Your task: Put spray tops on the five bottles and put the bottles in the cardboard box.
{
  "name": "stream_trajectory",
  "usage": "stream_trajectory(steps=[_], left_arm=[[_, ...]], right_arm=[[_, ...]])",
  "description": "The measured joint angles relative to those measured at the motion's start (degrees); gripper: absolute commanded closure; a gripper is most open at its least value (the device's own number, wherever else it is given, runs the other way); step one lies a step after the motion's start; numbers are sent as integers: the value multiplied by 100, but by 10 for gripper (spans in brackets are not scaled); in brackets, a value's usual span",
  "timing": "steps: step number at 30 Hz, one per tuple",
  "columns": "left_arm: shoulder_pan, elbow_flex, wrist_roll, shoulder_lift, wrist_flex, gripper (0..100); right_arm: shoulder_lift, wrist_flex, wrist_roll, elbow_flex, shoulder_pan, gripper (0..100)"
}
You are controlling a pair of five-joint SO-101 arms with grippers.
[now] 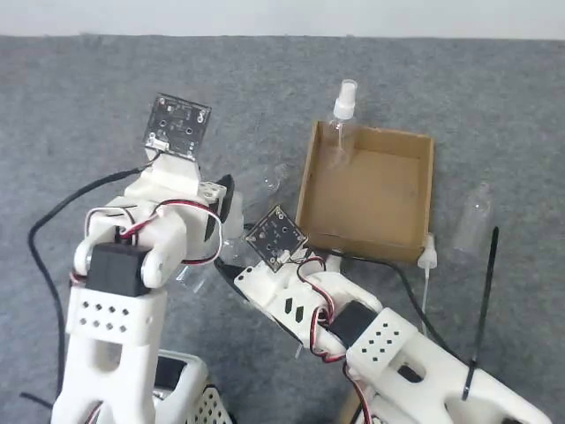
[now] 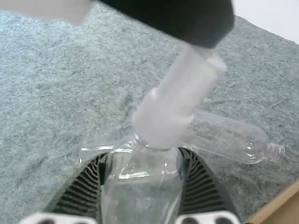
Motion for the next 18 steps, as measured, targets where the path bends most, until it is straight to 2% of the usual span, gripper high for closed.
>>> stream_trajectory(steps=[5,10,15,18], left_arm=[[0,-70,0,-141,9,855],[-26,-70,-44,-932,132,855],[-677,281,-44,-1864,132,852],[-844,686,-44,-2303,132,852]], right_arm=[[0,0,0,-9,0,992],[-9,-9,0,-18,0,992],[-9,-9,0,-18,0,992],[-9,-9,0,-18,0,992]])
